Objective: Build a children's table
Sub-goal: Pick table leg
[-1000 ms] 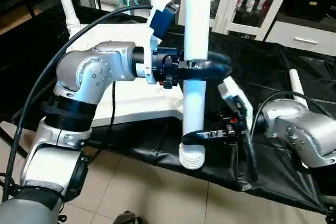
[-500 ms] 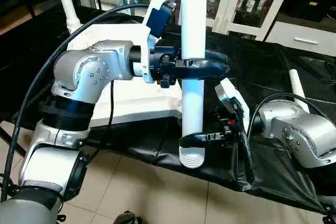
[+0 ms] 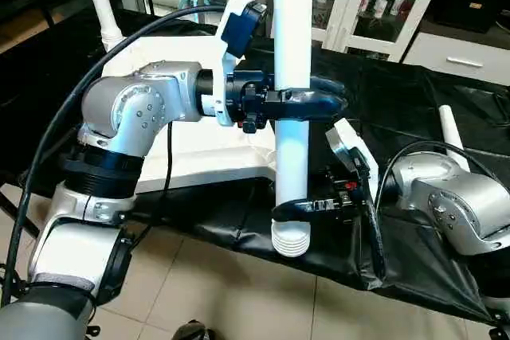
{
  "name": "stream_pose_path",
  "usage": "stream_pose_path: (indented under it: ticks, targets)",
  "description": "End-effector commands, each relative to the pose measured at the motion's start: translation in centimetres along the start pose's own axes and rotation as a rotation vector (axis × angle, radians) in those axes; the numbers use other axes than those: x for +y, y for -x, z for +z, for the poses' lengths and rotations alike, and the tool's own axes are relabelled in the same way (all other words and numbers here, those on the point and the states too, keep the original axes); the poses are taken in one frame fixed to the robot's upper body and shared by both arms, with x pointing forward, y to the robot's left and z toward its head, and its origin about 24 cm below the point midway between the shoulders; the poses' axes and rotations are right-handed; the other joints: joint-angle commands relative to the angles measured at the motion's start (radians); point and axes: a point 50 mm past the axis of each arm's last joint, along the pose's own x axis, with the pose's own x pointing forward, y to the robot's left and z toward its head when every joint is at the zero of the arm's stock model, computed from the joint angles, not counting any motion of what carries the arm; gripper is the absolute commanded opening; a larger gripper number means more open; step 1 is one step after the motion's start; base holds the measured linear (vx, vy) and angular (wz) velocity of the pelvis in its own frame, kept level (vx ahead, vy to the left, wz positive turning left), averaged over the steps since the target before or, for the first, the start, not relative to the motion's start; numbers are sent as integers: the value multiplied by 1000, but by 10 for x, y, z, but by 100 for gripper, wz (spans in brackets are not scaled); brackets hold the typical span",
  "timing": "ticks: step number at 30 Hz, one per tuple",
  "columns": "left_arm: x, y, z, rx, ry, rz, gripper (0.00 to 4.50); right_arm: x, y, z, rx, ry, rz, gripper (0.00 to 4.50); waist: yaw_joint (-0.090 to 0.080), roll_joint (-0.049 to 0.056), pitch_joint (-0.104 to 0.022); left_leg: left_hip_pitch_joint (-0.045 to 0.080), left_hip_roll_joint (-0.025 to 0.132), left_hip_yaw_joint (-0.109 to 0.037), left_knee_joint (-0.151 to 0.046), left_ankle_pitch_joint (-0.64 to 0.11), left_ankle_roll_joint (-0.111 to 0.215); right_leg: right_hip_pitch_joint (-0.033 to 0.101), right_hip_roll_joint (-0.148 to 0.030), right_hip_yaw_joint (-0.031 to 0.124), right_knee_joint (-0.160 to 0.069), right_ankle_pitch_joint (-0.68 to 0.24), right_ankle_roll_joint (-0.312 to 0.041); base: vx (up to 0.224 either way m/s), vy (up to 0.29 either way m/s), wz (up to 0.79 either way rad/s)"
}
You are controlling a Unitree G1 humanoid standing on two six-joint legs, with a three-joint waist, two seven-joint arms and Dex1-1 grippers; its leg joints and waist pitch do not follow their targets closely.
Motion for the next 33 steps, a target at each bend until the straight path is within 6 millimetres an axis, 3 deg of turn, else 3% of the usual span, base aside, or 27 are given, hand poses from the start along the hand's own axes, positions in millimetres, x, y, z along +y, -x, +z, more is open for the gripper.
stream_pose_path:
  ticks: [1,8,10,12,13,14,15,16,21,22,23,25,26,28,29,30,31,32,33]
  targets:
    - [0,0,10,7,-7,16,246,1,3,4,-25,13,-2,186,-2,3,-81,22,50,-18,-74,-157,-15,53,-61,44,-61,-127,-246,0,0,0]
    - [-1,6,6,11,29,2,309,5,10,14,-76,42,-33,185,0,13,-82,24,49,-19,-75,-174,-24,53,-60,44,-60,-116,-250,0,0,0]
    - [-2,10,6,5,46,-2,330,5,18,17,-103,53,-65,185,1,22,-83,24,49,-20,-75,-181,-30,53,-59,43,-58,-103,-257,0,0,0]
    - [-2,12,4,8,55,0,343,6,22,19,-121,57,-83,185,0,20,-83,24,48,-20,-75,-187,-28,55,-57,43,-58,-92,-261,0,0,0]
    - [-1,15,1,7,69,6,353,6,26,21,-136,61,-112,185,0,32,-83,25,48,-21,-74,-192,-31,54,-58,43,-57,-97,-262,0,0,0]
    - [0,17,-1,7,79,10,365,7,29,23,-147,64,-133,185,-1,28,-82,26,48,-19,-76,-198,-31,53,-58,44,-63,-104,-260,0,0,0]
    - [1,19,-2,-2,85,20,365,8,33,24,-153,67,-151,185,-3,33,-82,25,47,-19,-76,-208,-32,55,-57,43,-64,-113,-261,0,0,0]
    - [3,23,-5,-20,88,48,379,12,41,25,-156,71,-181,185,-3,29,-82,25,46,-19,-75,-205,-30,57,-56,43,-64,-115,-258,0,0,0]
    - [10,38,-8,-76,71,164,418,13,58,20,-160,58,-268,185,-2,32,-83,22,47,-21,-74,-205,-23,57,-60,43,-69,-160,-242,0,0,0]
    - [10,45,-10,-96,71,199,427,12,63,18,-165,48,-297,185,-5,23,-83,21,48,-20,-75,-204,-22,58,-59,42,-69,-165,-239,0,0,0]
    - [9,47,-11,-99,70,213,436,12,65,17,-166,45,-306,185,-5,27,-81,20,47,-21,-75,-208,-21,57,-60,42,-71,-189,-232,0,0,0]
    - [7,69,-23,-114,57,352,448,13,77,9,-168,13,-383,185,-8,13,-79,19,49,-20,-77,-206,-15,55,-61,43,-75,-218,-217,0,0,0]
    - [6,73,-27,-113,53,388,450,13,79,7,-169,5,-398,185,-6,19,-82,21,53,-23,-77,-199,-18,56,-65,43,-70,-214,-216,0,0,0]
    - [10,86,-35,-109,36,567,450,8,81,-1,-162,-7,-499,185,-10,7,-79,20,53,-20,-77,-195,-11,50,-61,44,-74,-225,-202,0,0,0]
    - [14,92,-41,-96,27,697,450,3,82,-5,-160,-10,-573,185,-11,17,-79,22,55,-22,-78,-197,-20,46,-61,42,-74,-237,-195,0,0,0]
    - [16,94,-43,-86,18,750,450,1,82,-7,-160,-10,-603,185,-13,8,-78,23,53,-20,-78,-202,-20,44,-60,42,-78,-253,-189,0,0,0]
    - [21,98,-48,-65,3,860,450,-6,80,-10,-164,-14,-671,185,-12,12,-77,26,52,-20,-80,-224,-29,42,-62,42,-82,-292,-177,0,0,0]
    - [24,99,-52,-64,-5,935,450,-10,79,-12,-165,-12,-726,185,-14,8,-76,26,52,-21,-82,-228,-35,40,-61,42,-85,-302,-166,0,0,0]
    - [28,101,-55,-63,-46,1063,450,-18,77,-13,-182,-6,-810,185,-13,11,-76,28,56,-23,-83,-236,-45,37,-61,44,-86,-298,-157,0,0,0]
